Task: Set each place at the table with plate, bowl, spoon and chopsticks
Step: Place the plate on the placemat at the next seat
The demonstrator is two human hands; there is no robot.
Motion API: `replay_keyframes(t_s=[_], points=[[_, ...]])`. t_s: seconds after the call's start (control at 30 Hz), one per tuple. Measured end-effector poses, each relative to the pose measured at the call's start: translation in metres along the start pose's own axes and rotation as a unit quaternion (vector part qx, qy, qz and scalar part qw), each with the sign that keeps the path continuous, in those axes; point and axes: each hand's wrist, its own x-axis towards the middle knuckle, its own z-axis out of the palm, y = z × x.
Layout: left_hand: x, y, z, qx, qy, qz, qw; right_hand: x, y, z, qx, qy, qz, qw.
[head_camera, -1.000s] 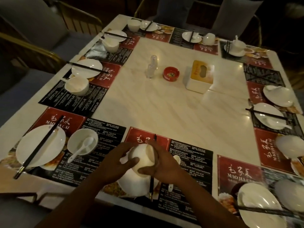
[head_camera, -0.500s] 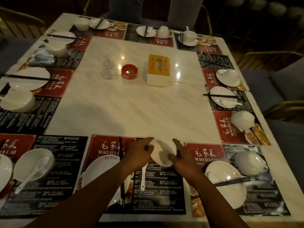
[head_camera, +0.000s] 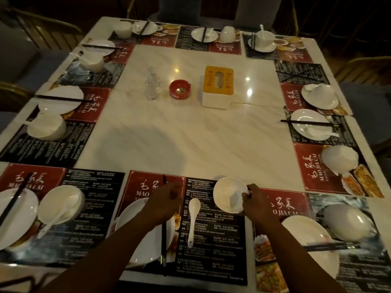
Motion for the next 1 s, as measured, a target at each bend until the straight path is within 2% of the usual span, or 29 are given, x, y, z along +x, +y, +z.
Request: replay_keyframes(t_s=[0.27, 0.47, 0.53, 0.6, 0.67, 0.73, 0.87, 1.0], points=[[-0.012, -0.041, -0.043, -0.041, 0.126, -0.043, 0.99, -0.001, -0.003, 0.003, 0.022, -0.023, 0.048, 0.998], [-0.023, -0.072, -0.063, -0.035, 0.158, -0.059, 0.985, -0.014, -0.019, 0.003, -0.109, 0.003, 0.019, 0.994], [-0.025, -0.082, -0.068, -0.01, 0.16, -0.057, 0.985, -0.019, -0.026, 0.002, -0.153, 0.052, -0.007, 0.987], [-0.026, -0.091, -0.073, 0.025, 0.169, -0.063, 0.983, -0.028, -0.036, 0.002, -0.199, 0.132, -0.077, 0.968], [-0.027, -0.097, -0.078, 0.071, 0.184, -0.069, 0.978, -0.043, -0.055, 0.008, -0.181, 0.163, -0.152, 0.958], [-0.027, -0.104, -0.084, 0.107, 0.19, -0.073, 0.973, -0.062, -0.077, 0.024, -0.155, 0.103, -0.179, 0.966], [-0.026, -0.12, -0.095, 0.165, 0.139, -0.088, 0.972, -0.095, -0.092, 0.088, -0.192, -0.067, -0.153, 0.967], [-0.028, -0.133, -0.1, 0.195, 0.062, -0.07, 0.976, -0.119, -0.075, 0.139, -0.169, -0.102, -0.089, 0.976]])
